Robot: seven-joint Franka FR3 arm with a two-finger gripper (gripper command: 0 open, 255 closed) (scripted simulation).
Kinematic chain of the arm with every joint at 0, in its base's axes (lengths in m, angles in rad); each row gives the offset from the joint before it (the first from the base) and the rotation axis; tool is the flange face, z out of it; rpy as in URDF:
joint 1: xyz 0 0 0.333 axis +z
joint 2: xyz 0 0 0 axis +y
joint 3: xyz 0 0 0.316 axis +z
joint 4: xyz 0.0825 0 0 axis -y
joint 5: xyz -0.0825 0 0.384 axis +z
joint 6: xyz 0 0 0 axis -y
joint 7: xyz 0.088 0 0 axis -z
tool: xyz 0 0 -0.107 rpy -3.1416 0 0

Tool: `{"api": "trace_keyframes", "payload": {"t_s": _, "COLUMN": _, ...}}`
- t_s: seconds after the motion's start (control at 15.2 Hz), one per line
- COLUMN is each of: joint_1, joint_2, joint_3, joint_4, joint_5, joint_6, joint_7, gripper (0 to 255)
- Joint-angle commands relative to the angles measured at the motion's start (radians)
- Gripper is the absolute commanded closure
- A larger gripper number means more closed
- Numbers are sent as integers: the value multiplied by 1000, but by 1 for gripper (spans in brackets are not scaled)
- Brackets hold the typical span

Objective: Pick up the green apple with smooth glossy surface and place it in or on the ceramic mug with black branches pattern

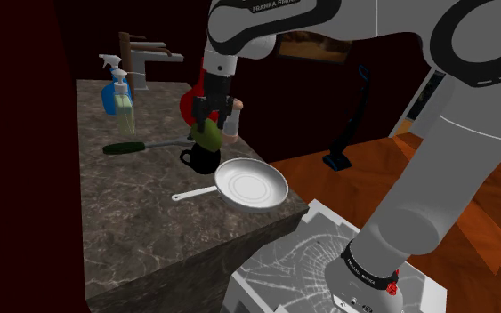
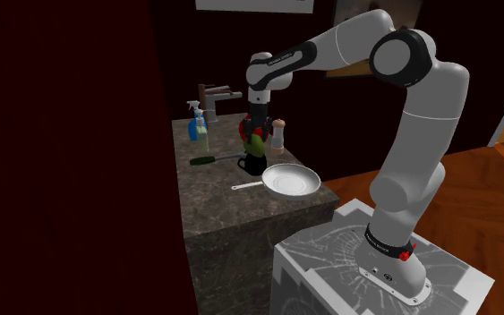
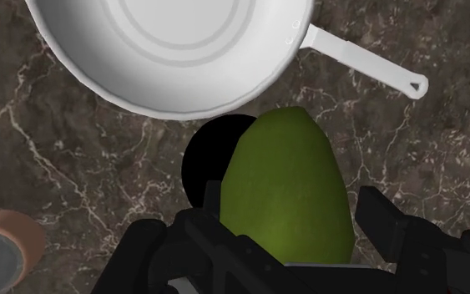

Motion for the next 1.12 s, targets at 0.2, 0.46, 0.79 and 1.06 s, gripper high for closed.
{"api": "trace_keyframes", "payload": {"t_s": 0.2, "joint_1": 0, "joint_2": 1, "joint_3": 0, "joint_4": -2, "joint_5": 0, "joint_6": 3, "joint_7": 0, "gripper": 255}}
{"api": "trace_keyframes", "payload": {"t_s": 0.46, "joint_1": 0, "joint_2": 1, "joint_3": 0, "joint_4": -2, "joint_5": 0, "joint_6": 3, "joint_7": 0, "gripper": 0}}
{"api": "trace_keyframes", "payload": {"t_s": 0.79, "joint_1": -2, "joint_2": -5, "joint_3": -2, "joint_4": 25, "joint_5": -1, "joint_6": -30, "joint_7": 0, "gripper": 0}}
{"api": "trace_keyframes", "payload": {"t_s": 1.06, "joint_1": -7, "joint_2": -12, "joint_3": -7, "joint_4": 110, "joint_5": -3, "joint_6": -122, "joint_7": 2, "gripper": 0}}
